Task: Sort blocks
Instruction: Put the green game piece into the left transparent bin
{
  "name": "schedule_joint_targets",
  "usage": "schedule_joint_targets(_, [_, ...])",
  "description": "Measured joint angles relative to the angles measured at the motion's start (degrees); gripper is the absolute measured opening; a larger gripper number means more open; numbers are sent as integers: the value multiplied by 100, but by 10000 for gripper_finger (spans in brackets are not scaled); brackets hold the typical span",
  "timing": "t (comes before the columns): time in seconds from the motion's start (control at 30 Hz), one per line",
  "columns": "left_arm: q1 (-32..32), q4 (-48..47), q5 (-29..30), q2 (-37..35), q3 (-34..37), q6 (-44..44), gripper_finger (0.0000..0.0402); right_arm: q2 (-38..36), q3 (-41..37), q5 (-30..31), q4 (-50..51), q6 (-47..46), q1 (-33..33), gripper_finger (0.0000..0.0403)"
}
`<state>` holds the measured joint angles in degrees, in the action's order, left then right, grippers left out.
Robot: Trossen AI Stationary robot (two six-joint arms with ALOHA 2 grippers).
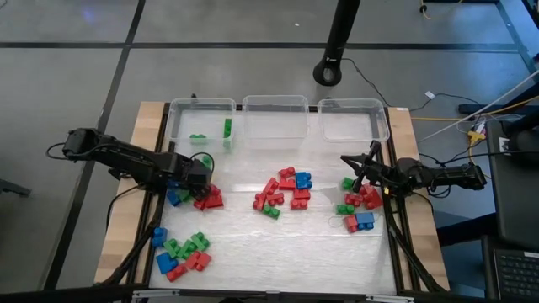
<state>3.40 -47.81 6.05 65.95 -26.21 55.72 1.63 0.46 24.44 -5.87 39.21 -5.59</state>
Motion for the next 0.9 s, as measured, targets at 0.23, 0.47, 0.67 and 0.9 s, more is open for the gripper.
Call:
schedule_joint_targets(0.23, [-2,-9,6,3,-31,-308,161,1,1,0,-4,-4,0,19])
schedule_joint_targets(0.47, [-2,77,10,16,-316,-586,159,2,1,2,-2,1,1,19])
schedule_joint_targets(0.67, [-2,-322,23,16,-1019,-982,159,2,1,3,0,3,1,19])
schedule_joint_targets(0.9, [-2,-442,353,15,-2020,-1717,162,2,0,3,-2,5,0,19])
